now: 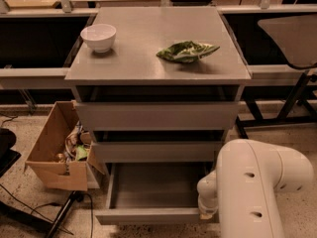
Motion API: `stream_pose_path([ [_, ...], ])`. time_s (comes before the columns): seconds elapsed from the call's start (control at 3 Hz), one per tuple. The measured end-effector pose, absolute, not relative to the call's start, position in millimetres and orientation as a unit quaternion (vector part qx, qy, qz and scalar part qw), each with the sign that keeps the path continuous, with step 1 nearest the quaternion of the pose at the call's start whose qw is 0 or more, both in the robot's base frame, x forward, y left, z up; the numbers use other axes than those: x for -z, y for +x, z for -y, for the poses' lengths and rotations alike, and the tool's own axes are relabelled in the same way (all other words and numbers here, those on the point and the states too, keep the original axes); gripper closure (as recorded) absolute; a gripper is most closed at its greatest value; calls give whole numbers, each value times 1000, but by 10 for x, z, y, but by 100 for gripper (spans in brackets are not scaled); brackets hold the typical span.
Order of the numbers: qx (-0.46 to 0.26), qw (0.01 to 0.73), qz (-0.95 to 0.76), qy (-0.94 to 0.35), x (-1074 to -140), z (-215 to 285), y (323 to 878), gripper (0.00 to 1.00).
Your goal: Open bottom drawer
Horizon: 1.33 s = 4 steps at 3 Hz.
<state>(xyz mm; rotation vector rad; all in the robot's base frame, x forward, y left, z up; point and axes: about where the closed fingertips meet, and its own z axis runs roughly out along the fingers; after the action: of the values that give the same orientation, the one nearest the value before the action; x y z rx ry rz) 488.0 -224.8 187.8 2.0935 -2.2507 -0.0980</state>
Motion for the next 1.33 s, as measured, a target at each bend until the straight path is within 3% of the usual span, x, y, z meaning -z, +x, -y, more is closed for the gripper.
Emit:
stream_pose_path([
  [1.0,45,44,735,675,-1901,2285,4819,100],
  [1.33,45,44,735,675,-1901,2285,4818,74],
])
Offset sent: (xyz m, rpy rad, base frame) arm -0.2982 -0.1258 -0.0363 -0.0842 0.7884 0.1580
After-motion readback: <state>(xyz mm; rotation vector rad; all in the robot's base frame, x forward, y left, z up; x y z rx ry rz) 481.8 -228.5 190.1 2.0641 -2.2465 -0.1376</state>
